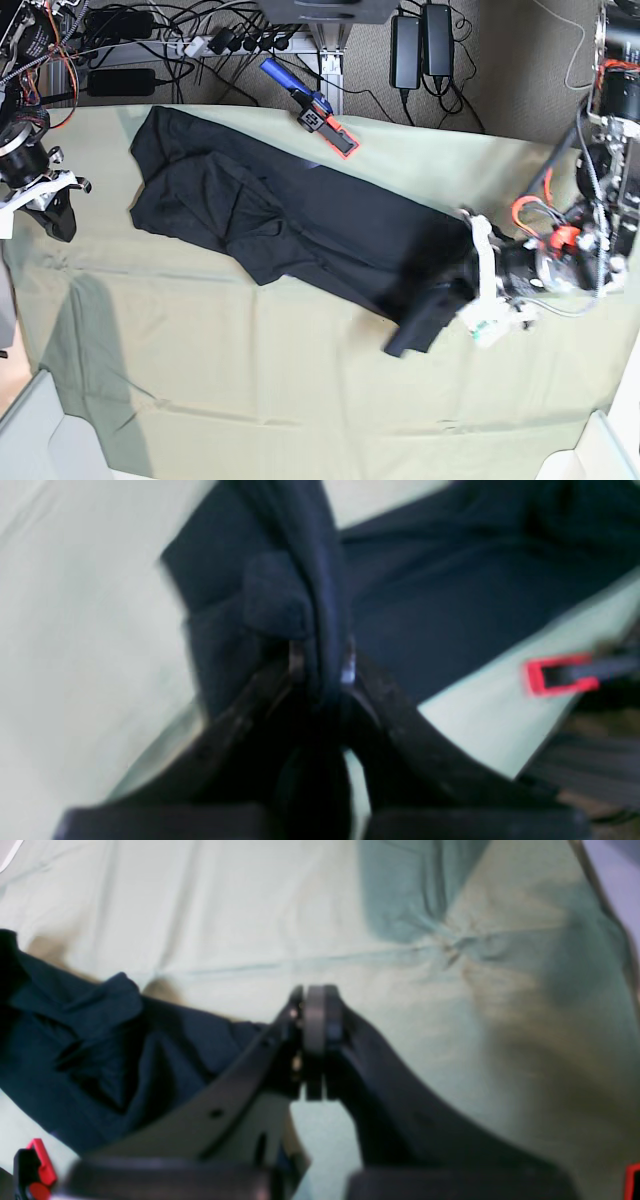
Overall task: Fold the T-shirt properly
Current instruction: 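Lift the strip's hem end with the left gripper and fold it toward the collar end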
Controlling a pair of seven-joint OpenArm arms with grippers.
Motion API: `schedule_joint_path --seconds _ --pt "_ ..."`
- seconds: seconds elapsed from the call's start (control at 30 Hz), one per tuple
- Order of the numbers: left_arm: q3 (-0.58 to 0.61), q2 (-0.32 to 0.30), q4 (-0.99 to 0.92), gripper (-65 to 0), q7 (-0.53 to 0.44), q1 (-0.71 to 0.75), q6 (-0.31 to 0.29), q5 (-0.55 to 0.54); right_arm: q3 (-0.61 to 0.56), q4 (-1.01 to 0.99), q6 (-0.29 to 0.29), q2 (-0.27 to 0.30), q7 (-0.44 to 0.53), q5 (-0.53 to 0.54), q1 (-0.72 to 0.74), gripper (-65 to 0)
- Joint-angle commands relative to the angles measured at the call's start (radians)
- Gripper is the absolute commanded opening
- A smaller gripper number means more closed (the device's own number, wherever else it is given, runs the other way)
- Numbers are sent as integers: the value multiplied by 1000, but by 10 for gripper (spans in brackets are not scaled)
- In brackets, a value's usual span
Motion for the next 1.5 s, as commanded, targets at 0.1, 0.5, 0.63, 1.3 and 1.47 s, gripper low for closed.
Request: schedule_joint_path --seconds 0.1,0.5,0.63,1.3,1.47 --pt "118 77 17 -650 -23 -15 13 79 7 16 68 17 22 7 5 -650" --pt "186 292 -166 -650 -65 -48 75 225 6 16 68 17 23 8 5 -650" --pt "186 292 -179 -425 -34 -50 74 167 6 16 68 17 23 8 5 -650" --pt "181 294 -42 -255 33 -93 53 -49 98 -85 43 26 -102 55 -64 -245" --pt "181 312 -42 -255 33 -90 19 -114 97 -183 47 12 -105 114 -82 -245"
